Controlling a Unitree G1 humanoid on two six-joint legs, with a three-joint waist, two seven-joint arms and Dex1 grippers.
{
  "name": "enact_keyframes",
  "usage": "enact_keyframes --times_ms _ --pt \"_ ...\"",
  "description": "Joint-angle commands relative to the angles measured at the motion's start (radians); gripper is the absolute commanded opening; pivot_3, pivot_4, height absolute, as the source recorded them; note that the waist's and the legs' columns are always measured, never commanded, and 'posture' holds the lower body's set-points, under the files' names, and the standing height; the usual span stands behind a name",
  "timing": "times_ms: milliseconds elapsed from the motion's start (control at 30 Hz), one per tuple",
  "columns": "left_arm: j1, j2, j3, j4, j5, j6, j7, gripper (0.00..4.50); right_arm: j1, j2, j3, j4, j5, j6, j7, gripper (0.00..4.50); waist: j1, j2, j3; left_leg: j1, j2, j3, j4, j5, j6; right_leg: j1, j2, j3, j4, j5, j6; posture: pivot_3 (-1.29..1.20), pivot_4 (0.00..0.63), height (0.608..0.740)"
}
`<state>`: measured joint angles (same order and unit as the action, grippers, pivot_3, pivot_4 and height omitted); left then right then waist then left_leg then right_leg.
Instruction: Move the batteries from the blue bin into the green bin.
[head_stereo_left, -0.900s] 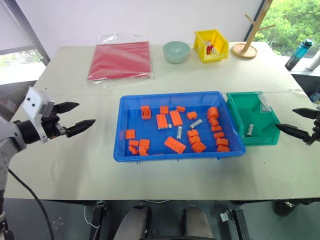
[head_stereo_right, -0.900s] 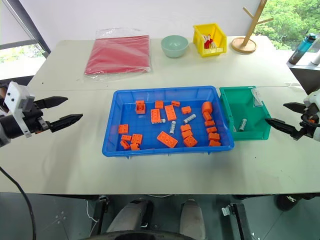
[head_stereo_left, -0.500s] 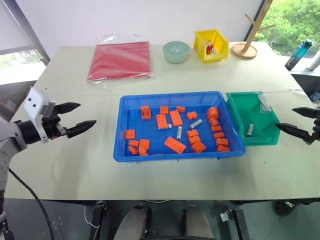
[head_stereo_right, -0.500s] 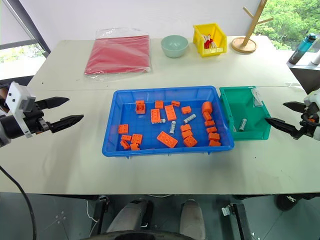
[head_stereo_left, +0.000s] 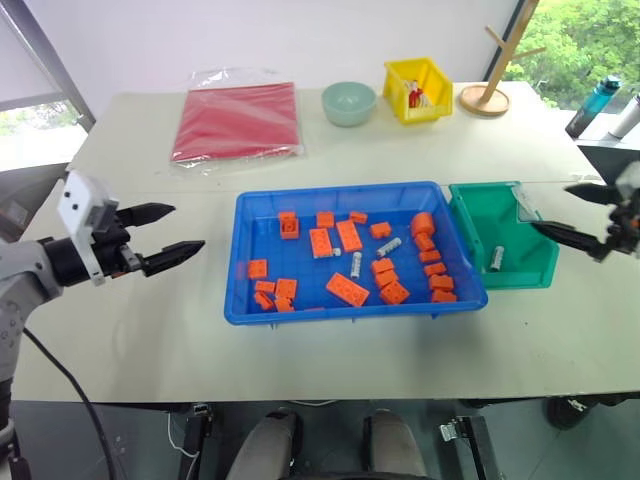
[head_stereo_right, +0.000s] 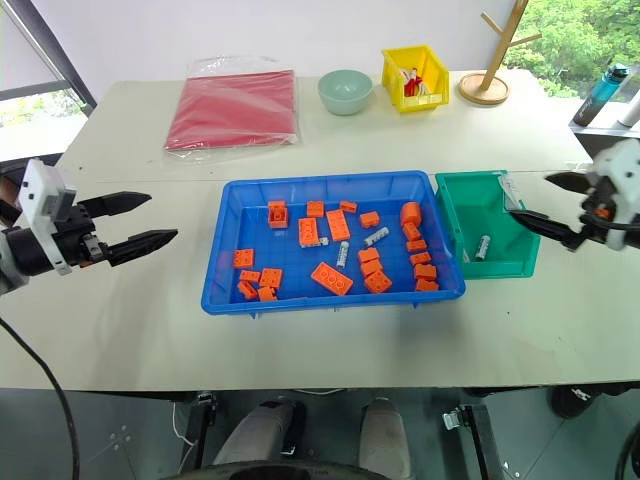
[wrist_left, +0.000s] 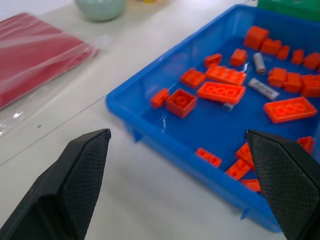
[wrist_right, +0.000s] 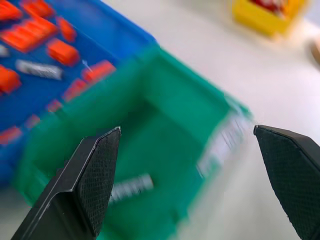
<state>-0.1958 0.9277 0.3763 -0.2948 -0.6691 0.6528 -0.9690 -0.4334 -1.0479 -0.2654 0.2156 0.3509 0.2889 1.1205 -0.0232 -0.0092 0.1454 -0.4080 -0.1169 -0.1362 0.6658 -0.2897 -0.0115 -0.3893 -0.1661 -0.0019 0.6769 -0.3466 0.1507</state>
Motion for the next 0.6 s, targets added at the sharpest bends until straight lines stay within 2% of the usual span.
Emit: enact_keyframes --times_ms 33,200,367,600 --pt "-0.023 0.014 -0.037 -0.068 -0.034 0.009 -0.03 4.5 -0.09 0.062 0.091 -0.141 0.013 0.028 -0.014 4.38 0.001 0.0 0.0 0.0 0.0 0.0 0.0 0.0 0.0 0.0 0.0 0.0 0.0 0.0 0.0 0.0 0.15 0.717" --pt "-0.071 0.004 -0.136 -0.117 -0.032 0.014 -0.048 4.5 -0.187 0.222 0.279 -0.233 -0.044 0.008 -0.028 4.38 0.004 0.0 0.0 -0.001 0.0 0.0 0.0 0.0 0.0 0.0 0.0 0.0 0.0 0.0 0.0 0.0 0.15 0.717" --pt "-0.086 -0.022 -0.216 -0.124 -0.006 -0.006 -0.052 4.5 -0.231 0.374 0.462 -0.191 -0.211 -0.119 -0.084 4.38 0.004 -0.001 0.0 -0.001 -0.001 -0.001 0.0 0.0 0.0 -0.001 0.0 0.0 0.0 0.0 0.0 0.0 0.15 0.717" --pt "-0.125 -0.094 -0.261 -0.109 -0.007 0.01 -0.008 4.5 -0.235 0.513 0.59 -0.101 -0.346 -0.254 -0.136 4.38 0.0 -0.001 0.0 -0.001 -0.001 -0.002 0.001 0.0 0.0 -0.002 0.0 0.0 0.004 0.0 0.0 0.0 0.15 0.717"
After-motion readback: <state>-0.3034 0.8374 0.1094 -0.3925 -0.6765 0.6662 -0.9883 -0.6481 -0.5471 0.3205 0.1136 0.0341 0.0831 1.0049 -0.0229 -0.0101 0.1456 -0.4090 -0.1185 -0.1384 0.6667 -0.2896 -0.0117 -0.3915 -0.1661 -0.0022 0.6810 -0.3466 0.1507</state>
